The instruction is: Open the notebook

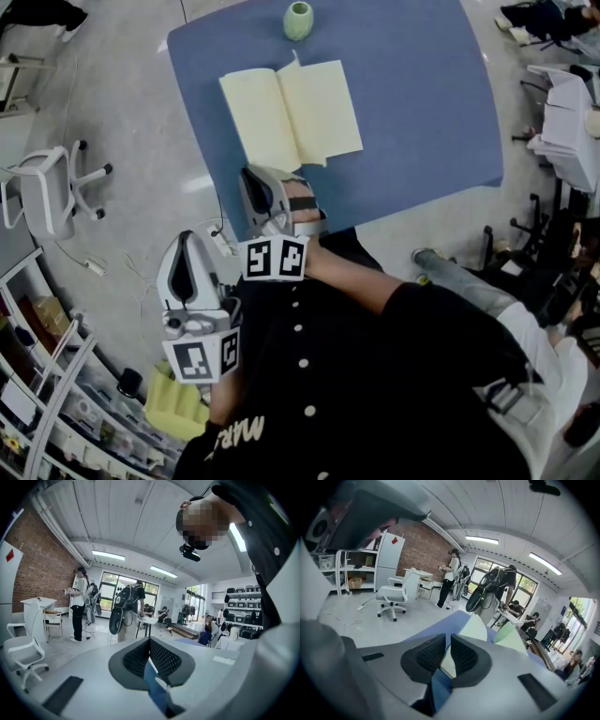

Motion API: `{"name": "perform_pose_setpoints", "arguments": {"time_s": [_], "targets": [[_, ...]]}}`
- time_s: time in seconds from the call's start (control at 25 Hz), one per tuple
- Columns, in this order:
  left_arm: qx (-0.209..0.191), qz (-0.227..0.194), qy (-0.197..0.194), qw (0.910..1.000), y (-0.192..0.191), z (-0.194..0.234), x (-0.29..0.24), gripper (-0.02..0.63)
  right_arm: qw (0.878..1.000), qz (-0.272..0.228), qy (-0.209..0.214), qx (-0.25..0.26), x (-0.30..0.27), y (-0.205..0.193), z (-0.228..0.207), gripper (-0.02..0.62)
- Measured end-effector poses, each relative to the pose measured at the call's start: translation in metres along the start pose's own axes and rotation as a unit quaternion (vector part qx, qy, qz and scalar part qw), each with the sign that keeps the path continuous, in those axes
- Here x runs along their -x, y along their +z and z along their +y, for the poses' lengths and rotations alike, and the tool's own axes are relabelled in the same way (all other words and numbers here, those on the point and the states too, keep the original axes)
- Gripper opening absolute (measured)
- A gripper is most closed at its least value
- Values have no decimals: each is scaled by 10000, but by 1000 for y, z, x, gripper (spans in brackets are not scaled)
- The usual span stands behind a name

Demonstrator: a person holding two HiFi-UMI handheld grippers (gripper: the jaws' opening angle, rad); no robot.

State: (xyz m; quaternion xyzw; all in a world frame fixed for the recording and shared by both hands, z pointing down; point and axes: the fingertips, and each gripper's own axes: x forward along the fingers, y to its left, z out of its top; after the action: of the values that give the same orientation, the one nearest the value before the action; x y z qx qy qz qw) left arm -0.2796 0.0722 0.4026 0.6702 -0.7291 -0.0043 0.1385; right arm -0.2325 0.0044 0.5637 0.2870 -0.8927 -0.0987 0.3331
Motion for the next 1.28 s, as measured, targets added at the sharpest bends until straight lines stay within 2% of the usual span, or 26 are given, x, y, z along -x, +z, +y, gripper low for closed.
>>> {"name": "perform_pose_setpoints", "arguments": {"time_s": [0.44, 0.6, 0.76, 1.0, 1.12, 1.28], "targets": [[75, 134, 102, 9998, -14, 37, 10, 3, 9967, 417, 130, 685, -50, -15, 70, 49], [88, 162, 156, 9997, -16, 48, 11, 3, 9944, 763, 298, 662, -67, -33, 85, 66], [119, 175, 201, 9996, -19, 57, 13, 3, 9939, 991, 390, 272, -75, -42, 83, 75], [122, 121, 153, 9997, -16, 52, 10, 3, 9925, 1012, 643, -239, -70, -41, 77, 72], [110, 28, 125, 9999, -8, 45, 10, 3, 9892, 627, 875, -997, -57, -25, 65, 50], [66, -152, 33, 9999, 8, 28, 11, 3, 9797, -361, 843, -1781, -15, 17, 15, 5]]}}
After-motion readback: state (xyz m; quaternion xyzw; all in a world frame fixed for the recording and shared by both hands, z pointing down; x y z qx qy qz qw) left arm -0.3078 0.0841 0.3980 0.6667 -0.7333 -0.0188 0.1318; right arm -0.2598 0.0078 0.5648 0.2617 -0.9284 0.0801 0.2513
